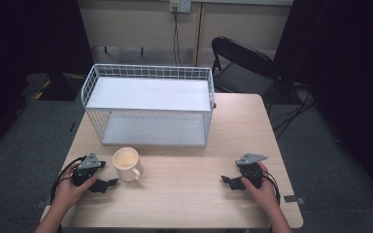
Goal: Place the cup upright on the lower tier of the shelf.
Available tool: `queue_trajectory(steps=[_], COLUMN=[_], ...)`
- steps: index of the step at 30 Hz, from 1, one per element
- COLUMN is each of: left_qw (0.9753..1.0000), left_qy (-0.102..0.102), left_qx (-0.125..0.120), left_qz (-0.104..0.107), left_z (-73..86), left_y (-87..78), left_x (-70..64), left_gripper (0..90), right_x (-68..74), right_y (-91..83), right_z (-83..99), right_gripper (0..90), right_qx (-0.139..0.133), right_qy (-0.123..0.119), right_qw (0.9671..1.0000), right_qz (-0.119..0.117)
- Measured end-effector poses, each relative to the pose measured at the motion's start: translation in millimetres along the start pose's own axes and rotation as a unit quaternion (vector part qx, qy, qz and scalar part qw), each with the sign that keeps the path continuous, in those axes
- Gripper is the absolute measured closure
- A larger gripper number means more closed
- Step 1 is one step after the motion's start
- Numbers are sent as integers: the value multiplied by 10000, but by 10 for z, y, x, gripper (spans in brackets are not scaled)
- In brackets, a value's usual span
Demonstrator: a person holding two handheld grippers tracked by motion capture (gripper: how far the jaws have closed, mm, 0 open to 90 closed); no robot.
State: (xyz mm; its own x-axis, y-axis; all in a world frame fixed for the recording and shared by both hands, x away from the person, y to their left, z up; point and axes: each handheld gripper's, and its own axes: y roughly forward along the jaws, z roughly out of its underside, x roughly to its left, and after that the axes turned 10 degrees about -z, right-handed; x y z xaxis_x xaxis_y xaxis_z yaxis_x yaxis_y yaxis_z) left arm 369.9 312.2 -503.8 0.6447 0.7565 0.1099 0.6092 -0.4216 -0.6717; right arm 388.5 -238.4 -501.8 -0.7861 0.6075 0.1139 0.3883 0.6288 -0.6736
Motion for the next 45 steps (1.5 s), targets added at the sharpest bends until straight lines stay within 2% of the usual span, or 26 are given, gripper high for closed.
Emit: queue_trajectory(steps=[5, 10, 15, 17, 19, 20, 22, 24, 25, 26, 27, 28, 29, 33, 35, 36, 43, 45], left_qw=[9999, 9998, 9999, 9998, 9994, 9993, 9993, 9992, 9992, 9991, 9991, 9991, 9989, 9987, 9987, 9984, 9977, 9967], left_qy=[97, 128, 68, 99, 214, 188, 183, 199, 178, 123, 123, -70, -108, -61, -136, -258, -412, -609], left_qx=[102, 110, 132, 137, 217, 261, 291, 290, 333, 373, 373, 403, 433, 497, 491, 495, 516, 519], left_qz=[75, 84, 34, 57, 173, 170, 155, 168, 133, 134, 134, 107, 102, 86, 67, 93, 131, 144], left_z=[-13, -15, -16, -16, -23, -28, -44, -59, -95, -104, -104, -125, -136, -168, -182, -192, -223, -250], left_y=[20, 22, 17, 12, -4, -10, -20, -35, -64, -69, -69, -88, -99, -145, -182, -218, -318, -371], left_x=[-28, -39, -56, -56, -52, -58, -67, -72, -73, -73, -73, -74, -76, -77, -69, -54, -15, 6], left_gripper=[0, 0, 0, 0, 0, 2, 11, 138, 214, 210, 166, 157, 187, 167, 157, 160, 160, 160], right_x=[0, -2, -3, -4, -3, -4, -4, -4, -4, -4, -4, -4, -4, -4, -4, -4, -4, -4], right_y=[0, 1, 1, 1, 1, 1, 1, 2, 2, 2, 2, 2, 2, 2, 2, 2, 2, 2], right_z=[0, 0, -1, -1, -2, -2, -2, -2, -2, -2, -2, -2, -2, -2, -2, -2, -2, -2], right_gripper=[109, 109, 109, 109, 109, 109, 109, 109, 109, 109, 109, 109, 109, 109, 109, 109, 109, 109], right_qx=[0, -3, -1, -1, 1, 0, 0, -1, -1, -1, -1, -1, -1, -1, -1, -1, -1, -2], right_qy=[0, -6, -10, -11, -10, -13, -12, -14, -13, -13, -13, -14, -13, -14, -13, -14, -15, -14], right_qw=[10000, 10000, 10000, 10000, 10000, 10000, 10000, 10000, 10000, 10000, 10000, 10000, 10000, 10000, 10000, 10000, 10000, 10000], right_qz=[0, -9, -13, -18, -19, -18, -20, -20, -19, -19, -19, -19, -20, -18, -20, -19, -20, -19])
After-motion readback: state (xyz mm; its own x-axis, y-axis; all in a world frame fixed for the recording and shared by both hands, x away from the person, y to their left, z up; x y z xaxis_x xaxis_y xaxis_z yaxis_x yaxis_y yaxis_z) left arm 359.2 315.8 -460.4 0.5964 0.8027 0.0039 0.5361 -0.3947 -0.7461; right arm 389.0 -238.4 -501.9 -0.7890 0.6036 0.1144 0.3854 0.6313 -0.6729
